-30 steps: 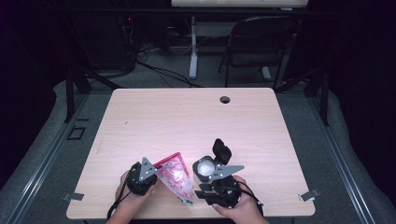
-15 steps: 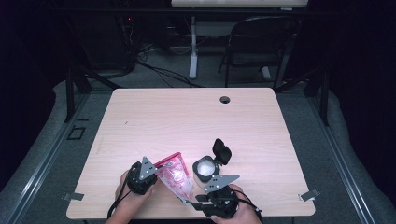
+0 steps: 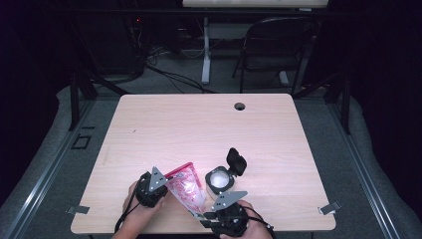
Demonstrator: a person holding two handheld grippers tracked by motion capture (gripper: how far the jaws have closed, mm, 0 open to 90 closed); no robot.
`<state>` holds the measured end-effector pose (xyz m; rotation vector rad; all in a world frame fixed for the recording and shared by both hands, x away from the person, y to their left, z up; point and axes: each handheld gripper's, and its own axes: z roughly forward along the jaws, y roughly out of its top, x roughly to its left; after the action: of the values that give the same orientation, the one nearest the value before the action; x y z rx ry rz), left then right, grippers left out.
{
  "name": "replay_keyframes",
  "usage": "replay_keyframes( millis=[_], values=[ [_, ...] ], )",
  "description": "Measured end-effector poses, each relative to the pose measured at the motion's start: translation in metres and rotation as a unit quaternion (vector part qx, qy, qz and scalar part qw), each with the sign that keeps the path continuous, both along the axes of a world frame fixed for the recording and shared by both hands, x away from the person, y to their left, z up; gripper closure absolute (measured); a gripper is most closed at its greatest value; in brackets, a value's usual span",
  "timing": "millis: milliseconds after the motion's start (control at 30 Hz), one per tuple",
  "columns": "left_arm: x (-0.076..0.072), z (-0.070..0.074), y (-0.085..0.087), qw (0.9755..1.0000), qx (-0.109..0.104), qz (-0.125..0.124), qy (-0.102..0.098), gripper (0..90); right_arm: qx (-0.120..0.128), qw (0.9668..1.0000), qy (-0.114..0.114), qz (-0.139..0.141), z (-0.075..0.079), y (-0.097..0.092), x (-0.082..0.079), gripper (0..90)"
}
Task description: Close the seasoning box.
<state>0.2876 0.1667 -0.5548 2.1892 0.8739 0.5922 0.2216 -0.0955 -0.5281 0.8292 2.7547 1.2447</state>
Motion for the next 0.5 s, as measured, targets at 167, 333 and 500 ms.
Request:
replay_keyframes(
  millis=[167,333,500],
  values=[
    [-0.0007,-0.0009,0.0011,1.0000,0.005,0.001,0.000,88.9,-0.003,1.0000,-0.001,-0.006,0.0011,0.0014,0.0042,90.0],
    [-0.0033,-0.0014,0.0017,0.9998,0.020,0.001,-0.009,86.8,-0.002,1.0000,0.000,-0.007,0.0038,-0.0006,0.0072,90.0],
    [-0.0057,0.0008,0.0061,0.9997,0.025,-0.004,-0.005,77.8,0.003,0.9998,-0.009,-0.017,0.0093,-0.0038,0.0104,90.0]
  ],
)
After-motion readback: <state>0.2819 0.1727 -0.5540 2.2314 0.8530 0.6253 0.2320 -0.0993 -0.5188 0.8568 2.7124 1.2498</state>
